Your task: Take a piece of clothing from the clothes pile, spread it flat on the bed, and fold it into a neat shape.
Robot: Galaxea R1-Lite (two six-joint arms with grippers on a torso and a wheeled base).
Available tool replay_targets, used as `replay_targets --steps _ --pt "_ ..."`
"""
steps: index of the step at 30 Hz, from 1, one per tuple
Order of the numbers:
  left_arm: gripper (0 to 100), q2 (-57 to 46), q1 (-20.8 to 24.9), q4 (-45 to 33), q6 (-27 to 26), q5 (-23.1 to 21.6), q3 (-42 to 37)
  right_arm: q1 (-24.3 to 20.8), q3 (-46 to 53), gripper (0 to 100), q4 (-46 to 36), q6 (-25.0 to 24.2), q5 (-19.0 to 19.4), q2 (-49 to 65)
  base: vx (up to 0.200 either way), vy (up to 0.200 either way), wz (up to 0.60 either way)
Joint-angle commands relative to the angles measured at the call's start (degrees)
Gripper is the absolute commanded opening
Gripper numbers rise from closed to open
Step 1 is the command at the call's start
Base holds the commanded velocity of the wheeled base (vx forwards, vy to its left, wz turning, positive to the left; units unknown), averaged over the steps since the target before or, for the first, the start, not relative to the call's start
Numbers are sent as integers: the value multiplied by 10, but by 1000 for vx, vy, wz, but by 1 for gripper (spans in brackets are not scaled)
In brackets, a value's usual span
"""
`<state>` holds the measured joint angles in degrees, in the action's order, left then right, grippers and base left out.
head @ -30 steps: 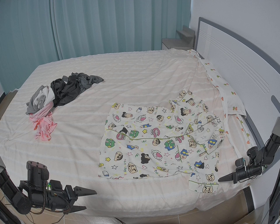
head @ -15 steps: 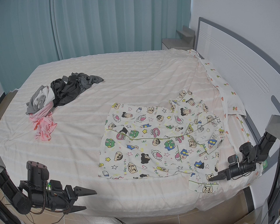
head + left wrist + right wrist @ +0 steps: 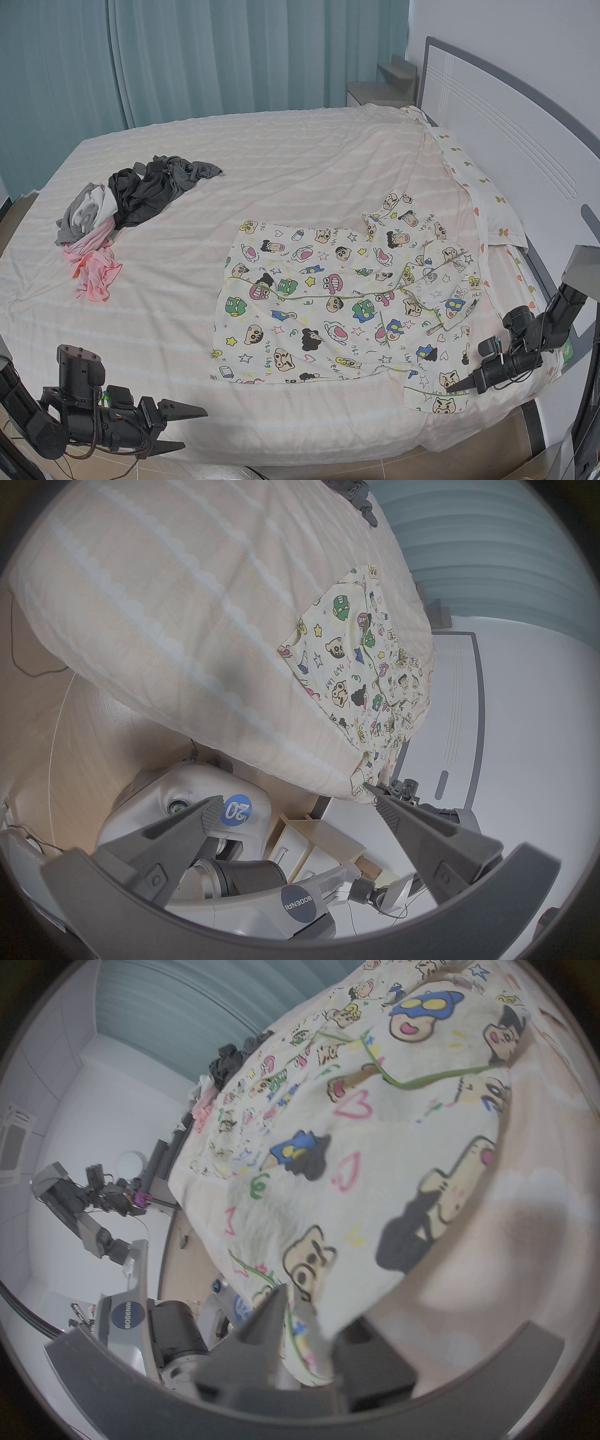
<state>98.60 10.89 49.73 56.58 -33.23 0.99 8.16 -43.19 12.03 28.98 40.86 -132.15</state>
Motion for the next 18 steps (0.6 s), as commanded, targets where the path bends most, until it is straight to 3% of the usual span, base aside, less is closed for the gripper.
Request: replay_targets --steps 1,8,13,18 --pt "100 0 0 0 0 0 -8 4 39 0 33 6 -22 13 0 0 0" --pt "100 0 0 0 0 0 -8 34 75 0 66 11 -23 20 0 0 0" --pt "100 0 0 0 0 1 -8 85 94 0 63 69 -22 25 0 0 0" --pt "100 0 0 0 0 1 -8 112 103 0 60 93 -21 26 0 0 0"
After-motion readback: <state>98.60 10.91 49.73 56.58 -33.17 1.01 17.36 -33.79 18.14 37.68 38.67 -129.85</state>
